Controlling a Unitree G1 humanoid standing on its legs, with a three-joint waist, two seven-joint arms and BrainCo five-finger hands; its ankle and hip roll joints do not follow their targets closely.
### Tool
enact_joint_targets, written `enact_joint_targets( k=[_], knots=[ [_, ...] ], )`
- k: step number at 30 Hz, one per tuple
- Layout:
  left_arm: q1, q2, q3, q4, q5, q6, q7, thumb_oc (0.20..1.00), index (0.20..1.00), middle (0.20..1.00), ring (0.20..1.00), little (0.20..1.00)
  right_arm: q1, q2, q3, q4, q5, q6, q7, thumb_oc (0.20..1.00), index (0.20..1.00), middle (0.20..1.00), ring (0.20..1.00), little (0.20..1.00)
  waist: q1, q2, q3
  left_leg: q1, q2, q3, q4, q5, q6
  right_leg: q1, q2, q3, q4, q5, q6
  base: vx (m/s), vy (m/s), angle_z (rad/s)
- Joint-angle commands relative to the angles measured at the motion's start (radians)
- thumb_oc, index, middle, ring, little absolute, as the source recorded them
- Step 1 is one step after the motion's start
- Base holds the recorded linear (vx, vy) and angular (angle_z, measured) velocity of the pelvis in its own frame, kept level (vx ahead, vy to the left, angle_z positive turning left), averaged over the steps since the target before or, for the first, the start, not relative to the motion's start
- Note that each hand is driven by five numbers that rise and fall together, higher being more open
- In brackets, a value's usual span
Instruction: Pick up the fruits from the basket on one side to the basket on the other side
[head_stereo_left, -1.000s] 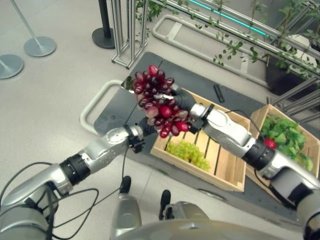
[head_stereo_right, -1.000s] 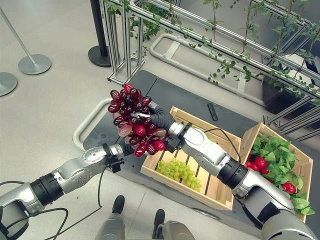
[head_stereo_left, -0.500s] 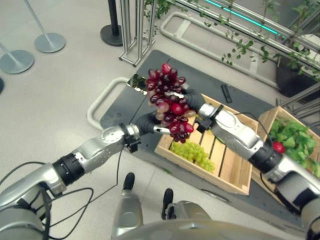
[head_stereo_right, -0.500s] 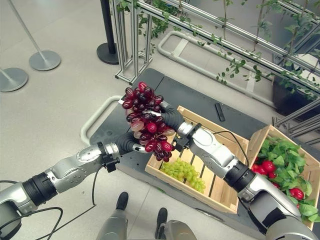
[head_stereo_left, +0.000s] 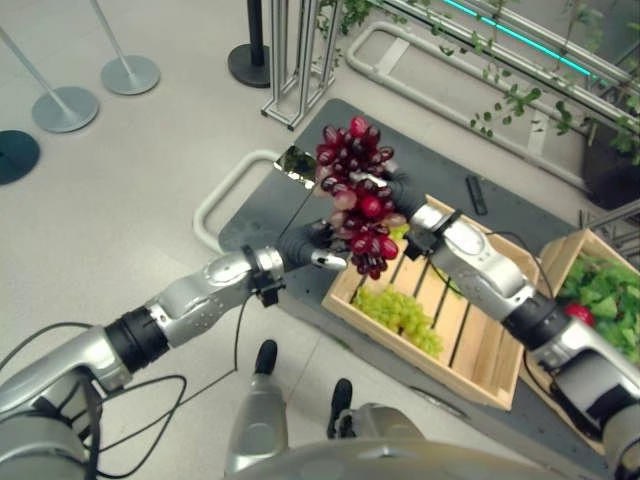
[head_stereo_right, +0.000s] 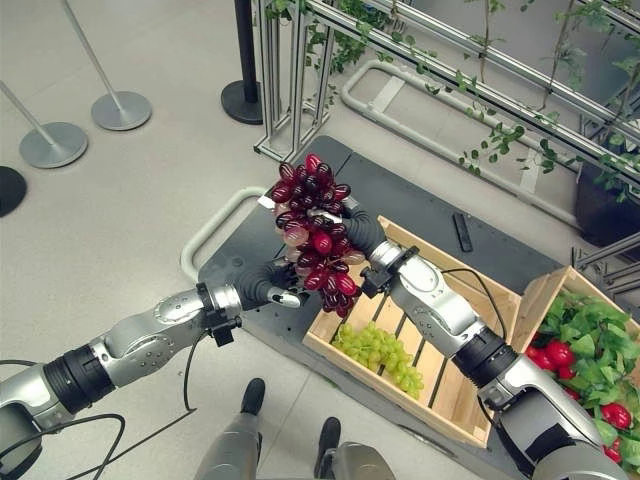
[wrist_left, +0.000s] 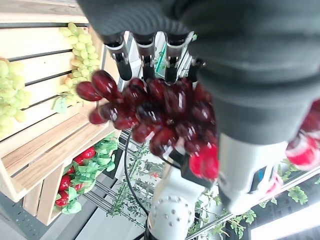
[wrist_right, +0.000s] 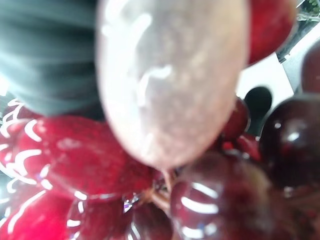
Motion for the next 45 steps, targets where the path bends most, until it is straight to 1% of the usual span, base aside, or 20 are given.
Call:
enact_joint_targets(
  k=[1,5,14,25,26,28,34,39,45],
  knots=[
    [-0.004,-0.008,0.062,-0.036,-0.038,-0.050,-0.020,1.000,1.000,1.000,1.000,1.000,-0.047,0.022,-0.059,-0.064,0.036,-0.087,-0.003,0.200,0.200,0.200,0.200,0.200,0.002,-0.010,-0.040,0.048,-0.028,0.051,0.024,-0.071,0.037,-0.092,-0.048,0.019,0.035,0.132,0.066,0.00,0.000,0.00],
    [-0.008,-0.007,0.059,-0.040,-0.040,-0.045,-0.024,1.000,1.000,1.000,1.000,1.000,-0.056,0.030,-0.045,-0.046,0.031,-0.078,-0.001,0.200,0.200,0.200,0.200,0.200,0.002,-0.010,-0.042,0.051,-0.026,0.054,0.021,-0.072,0.039,-0.092,-0.048,0.021,0.035,0.132,0.067,0.00,0.000,0.00],
    [-0.047,-0.025,0.015,-0.052,-0.052,-0.037,-0.032,1.000,1.000,1.000,1.000,1.000,-0.077,0.053,-0.003,-0.037,0.047,-0.065,0.018,0.200,0.200,0.200,0.200,0.200,-0.002,-0.010,-0.047,0.057,-0.024,0.060,0.021,-0.076,0.040,-0.095,-0.046,0.027,0.043,0.132,0.067,0.00,0.000,0.00],
    [-0.090,-0.128,-0.021,-0.035,-0.049,-0.031,-0.022,1.000,1.000,1.000,1.000,1.000,-0.096,0.094,0.031,-0.053,0.045,-0.057,0.025,0.200,0.200,0.200,0.200,0.200,-0.012,-0.016,-0.047,0.067,-0.015,0.071,0.029,-0.088,0.045,-0.103,-0.037,0.048,0.054,0.128,0.066,0.00,-0.001,-0.01],
    [-0.090,-0.128,-0.021,-0.035,-0.049,-0.031,-0.022,1.000,1.000,1.000,1.000,1.000,-0.096,0.094,0.031,-0.053,0.045,-0.057,0.025,0.200,0.200,0.200,0.200,0.200,-0.012,-0.016,-0.047,0.067,-0.015,0.071,0.029,-0.088,0.045,-0.103,-0.037,0.048,0.054,0.128,0.066,0.01,-0.018,-0.06],
    [-0.105,-0.158,-0.032,-0.025,-0.040,-0.029,-0.020,1.000,1.000,1.000,1.000,1.000,-0.104,0.100,0.033,-0.054,0.046,-0.058,0.024,0.200,0.200,0.200,0.200,0.200,-0.016,-0.018,-0.048,0.070,-0.012,0.071,0.029,-0.090,0.045,-0.103,-0.032,0.052,0.056,0.125,0.065,0.01,-0.018,-0.07],
    [-0.112,-0.172,-0.032,0.002,-0.016,-0.038,-0.006,1.000,1.000,1.000,1.000,1.000,-0.117,0.095,0.040,-0.066,0.051,-0.054,0.019,0.200,0.200,0.200,0.200,0.200,-0.021,-0.020,-0.044,0.076,-0.008,0.075,0.034,-0.097,0.049,-0.111,-0.028,0.067,0.070,0.126,0.066,0.01,-0.004,-0.10],
    [-0.096,-0.199,-0.026,0.014,-0.015,-0.030,-0.007,1.000,1.000,1.000,1.000,1.000,-0.128,0.127,0.058,-0.066,0.059,-0.050,0.021,0.200,0.200,0.200,0.200,0.200,-0.023,-0.024,-0.038,0.081,-0.002,0.089,0.046,-0.110,0.060,-0.119,-0.020,0.094,0.078,0.126,0.068,0.01,0.006,-0.14],
    [-0.071,-0.213,-0.014,0.012,-0.021,-0.028,-0.008,1.000,1.000,1.000,1.000,1.000,-0.117,0.136,0.060,-0.065,0.055,-0.044,0.023,0.200,0.200,0.200,0.200,0.200,-0.025,-0.027,-0.040,0.087,0.001,0.091,0.043,-0.112,0.061,-0.121,-0.015,0.101,0.077,0.123,0.067,0.01,0.007,-0.16]
  ],
)
